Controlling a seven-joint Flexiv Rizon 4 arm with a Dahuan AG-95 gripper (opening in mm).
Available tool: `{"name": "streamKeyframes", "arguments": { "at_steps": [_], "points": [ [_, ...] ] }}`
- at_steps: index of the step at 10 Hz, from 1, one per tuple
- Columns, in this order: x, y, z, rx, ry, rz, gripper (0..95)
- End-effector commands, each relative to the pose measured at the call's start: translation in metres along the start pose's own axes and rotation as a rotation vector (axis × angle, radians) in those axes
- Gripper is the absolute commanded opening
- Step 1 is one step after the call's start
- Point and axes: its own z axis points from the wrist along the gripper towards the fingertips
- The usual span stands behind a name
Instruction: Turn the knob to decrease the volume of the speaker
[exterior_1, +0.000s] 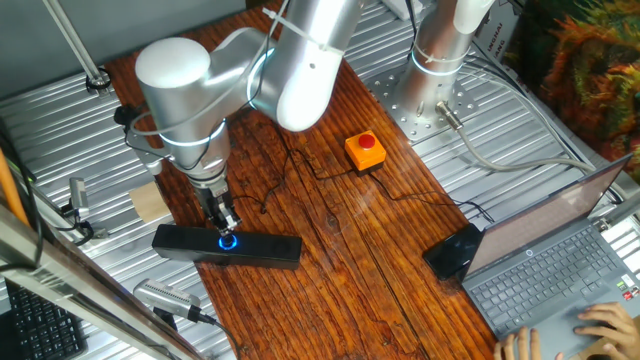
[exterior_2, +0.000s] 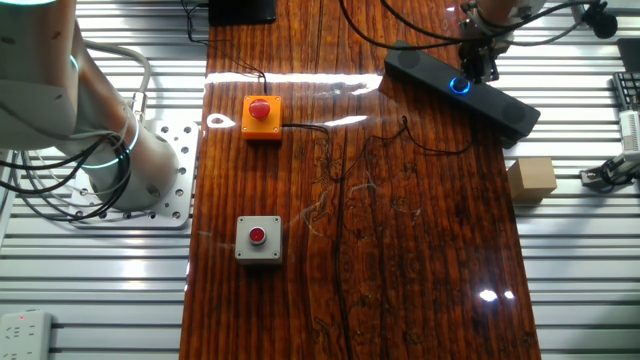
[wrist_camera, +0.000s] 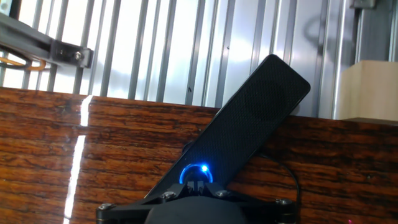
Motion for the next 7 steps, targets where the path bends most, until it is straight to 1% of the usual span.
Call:
{"name": "streamKeyframes", "arguments": {
  "at_steps": [1,7],
  "points": [
    [0.0002,-0.0006,0.0017,0.001,0.000,0.001,0.0],
    [0.0000,-0.0009,0.0038,0.002,-0.004,0.007,0.0]
  ]
}}
